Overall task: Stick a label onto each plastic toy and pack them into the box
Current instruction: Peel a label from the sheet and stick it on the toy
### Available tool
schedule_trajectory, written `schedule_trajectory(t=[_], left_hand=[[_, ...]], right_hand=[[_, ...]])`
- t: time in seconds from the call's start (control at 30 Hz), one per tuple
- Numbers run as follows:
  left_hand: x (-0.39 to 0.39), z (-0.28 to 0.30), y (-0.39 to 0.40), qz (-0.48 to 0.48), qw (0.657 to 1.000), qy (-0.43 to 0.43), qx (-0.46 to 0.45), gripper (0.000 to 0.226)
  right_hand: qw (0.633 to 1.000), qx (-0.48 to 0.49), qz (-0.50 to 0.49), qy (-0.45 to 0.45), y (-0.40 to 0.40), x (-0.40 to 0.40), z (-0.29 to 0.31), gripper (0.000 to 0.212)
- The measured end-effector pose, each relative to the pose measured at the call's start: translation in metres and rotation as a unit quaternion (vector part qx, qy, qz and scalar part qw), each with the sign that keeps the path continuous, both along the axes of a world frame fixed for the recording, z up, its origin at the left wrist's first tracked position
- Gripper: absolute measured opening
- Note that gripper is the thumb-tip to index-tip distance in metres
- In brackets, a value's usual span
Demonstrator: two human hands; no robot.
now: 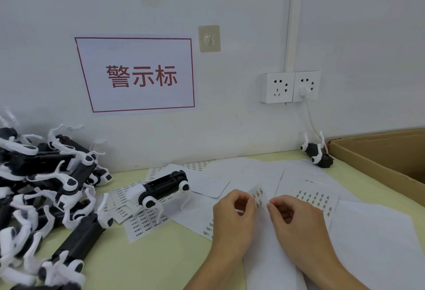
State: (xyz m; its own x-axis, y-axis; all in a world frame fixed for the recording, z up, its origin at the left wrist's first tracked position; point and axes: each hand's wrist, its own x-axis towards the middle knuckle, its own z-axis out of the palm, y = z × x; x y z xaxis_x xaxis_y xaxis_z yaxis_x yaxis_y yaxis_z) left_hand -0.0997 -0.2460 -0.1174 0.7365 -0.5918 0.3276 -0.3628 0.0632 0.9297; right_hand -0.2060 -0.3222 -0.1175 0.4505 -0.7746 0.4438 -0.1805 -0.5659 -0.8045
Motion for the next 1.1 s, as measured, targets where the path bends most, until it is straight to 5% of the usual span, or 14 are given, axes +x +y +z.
schedule_trajectory(t=[0.13,0.23,0.43,0.7,0.97,1.1], left_hand=[[0.002,0.0,0.0,0.019,0.999,0.037,-0.014,0.023],[0.002,0.001,0.0,0.019,0.998,0.051,-0.022,0.02],[0.001,0.003,0.003,0.015,0.998,0.05,-0.027,0.018],[0.002,0.005,0.006,0.006,0.997,0.071,-0.042,0.019],[0.0,0.007,0.007,-0.056,0.997,0.051,-0.025,0.029],[0.001,0.006,0.005,-0.048,0.998,0.049,-0.018,0.024]], right_hand=[[0.998,0.01,-0.056,0.023,-0.007,0.0,-0.001,0.004],[0.996,-0.011,-0.073,0.043,-0.007,-0.001,0.0,0.02],[0.988,-0.112,0.107,0.025,0.011,0.0,0.0,0.039],[0.981,-0.108,0.156,0.031,0.014,0.003,-0.003,0.061],[0.986,-0.073,0.143,0.042,0.009,0.003,-0.005,0.048],[0.996,0.001,0.082,-0.032,0.006,0.001,0.0,0.033]])
